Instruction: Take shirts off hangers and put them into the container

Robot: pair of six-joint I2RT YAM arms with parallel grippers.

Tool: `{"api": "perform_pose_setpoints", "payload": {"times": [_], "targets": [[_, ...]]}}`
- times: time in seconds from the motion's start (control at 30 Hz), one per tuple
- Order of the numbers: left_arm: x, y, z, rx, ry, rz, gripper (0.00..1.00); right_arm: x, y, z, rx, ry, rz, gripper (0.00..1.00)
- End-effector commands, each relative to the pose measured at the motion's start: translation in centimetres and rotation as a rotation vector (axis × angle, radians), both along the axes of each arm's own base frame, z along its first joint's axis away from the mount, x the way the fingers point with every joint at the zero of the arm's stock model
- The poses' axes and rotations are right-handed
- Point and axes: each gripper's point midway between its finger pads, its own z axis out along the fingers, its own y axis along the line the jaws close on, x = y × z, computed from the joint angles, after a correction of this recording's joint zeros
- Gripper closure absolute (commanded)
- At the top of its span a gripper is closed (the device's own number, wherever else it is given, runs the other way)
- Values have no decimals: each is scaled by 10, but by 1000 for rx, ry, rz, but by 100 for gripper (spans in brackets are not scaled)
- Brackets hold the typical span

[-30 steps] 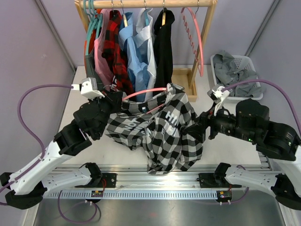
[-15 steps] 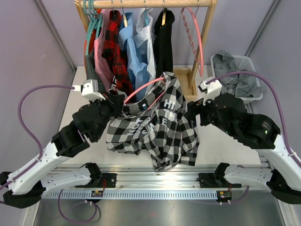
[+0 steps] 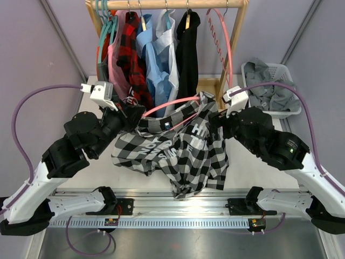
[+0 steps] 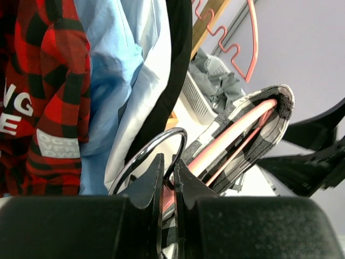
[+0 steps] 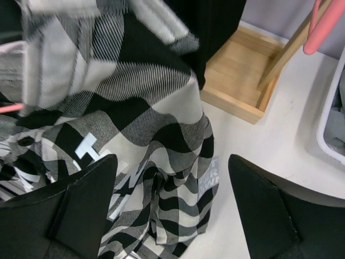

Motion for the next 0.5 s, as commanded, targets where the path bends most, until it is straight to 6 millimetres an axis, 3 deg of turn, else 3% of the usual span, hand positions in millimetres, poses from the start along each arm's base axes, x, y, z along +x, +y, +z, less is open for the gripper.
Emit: {"api": "perform_pose_setpoints", "payload": {"times": [0.0, 0.23, 0.47], "targets": [[-13, 6, 26, -31, -63, -50, 100, -5, 10, 26, 82, -78, 77, 9], [-20, 16, 36, -31, -73, -57, 100, -9, 15, 31, 65, -136, 151, 10], [-36, 19, 55, -87, -92, -118, 100, -2, 39, 10, 59, -97, 197, 11]]}}
